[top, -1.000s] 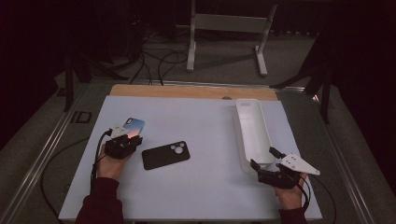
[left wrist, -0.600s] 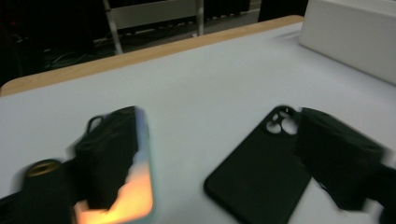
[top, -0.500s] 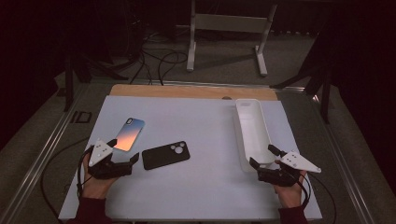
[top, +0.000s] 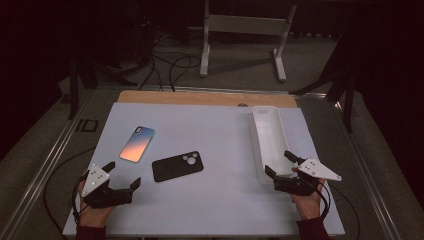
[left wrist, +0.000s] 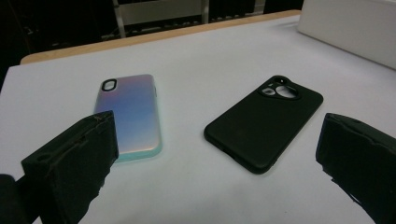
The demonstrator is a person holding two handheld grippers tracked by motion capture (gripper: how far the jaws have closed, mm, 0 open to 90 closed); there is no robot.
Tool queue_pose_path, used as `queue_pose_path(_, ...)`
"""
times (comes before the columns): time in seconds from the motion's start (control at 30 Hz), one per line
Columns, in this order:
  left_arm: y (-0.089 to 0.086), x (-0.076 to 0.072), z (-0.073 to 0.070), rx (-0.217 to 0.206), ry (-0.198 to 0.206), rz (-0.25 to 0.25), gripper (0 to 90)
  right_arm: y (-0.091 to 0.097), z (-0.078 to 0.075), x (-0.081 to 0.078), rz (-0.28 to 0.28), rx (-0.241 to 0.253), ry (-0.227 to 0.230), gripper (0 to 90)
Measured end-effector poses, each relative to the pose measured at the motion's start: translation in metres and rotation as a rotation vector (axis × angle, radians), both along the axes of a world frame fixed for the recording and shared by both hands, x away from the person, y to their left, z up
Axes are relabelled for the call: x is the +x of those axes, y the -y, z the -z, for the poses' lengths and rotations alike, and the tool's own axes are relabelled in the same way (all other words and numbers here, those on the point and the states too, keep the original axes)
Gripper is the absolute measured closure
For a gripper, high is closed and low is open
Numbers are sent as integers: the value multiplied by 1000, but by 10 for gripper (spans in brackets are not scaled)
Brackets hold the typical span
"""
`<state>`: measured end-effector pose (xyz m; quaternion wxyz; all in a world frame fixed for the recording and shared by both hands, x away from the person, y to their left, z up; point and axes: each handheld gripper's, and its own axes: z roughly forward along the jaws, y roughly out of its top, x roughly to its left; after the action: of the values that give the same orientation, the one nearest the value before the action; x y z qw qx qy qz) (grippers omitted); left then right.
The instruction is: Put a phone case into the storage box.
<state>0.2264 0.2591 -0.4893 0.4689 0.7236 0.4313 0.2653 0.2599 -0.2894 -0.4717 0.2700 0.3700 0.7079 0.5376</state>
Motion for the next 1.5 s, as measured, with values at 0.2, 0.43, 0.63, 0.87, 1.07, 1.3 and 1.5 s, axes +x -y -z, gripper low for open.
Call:
queue_pose_path(0.2,-2,3,4,-1,-20,-12,0,-1,2,-4,4,4,5,100)
queue_pose_path(0.43,-4,7,2,8,-39,-50,0,0,4,-4,4,5,-1,100)
queue_pose_path(0.63,-2,19,-10,26,-62,-70,0,2,4,-4,14,7,-5,100)
queue_pose_path(0.87,-5,43,-17,27,-112,-88,0,5,1,-4,25,9,0,101)
queue_pose_path(1.07,-5,62,-19,56,-140,-101,0,5,1,-5,27,11,-1,101)
queue_pose_path(1.3,-2,86,-22,96,-181,-113,0,5,1,-4,29,5,0,101)
queue_pose_path(1.5,0,104,-21,124,-205,-136,0,5,1,-4,30,5,-3,101)
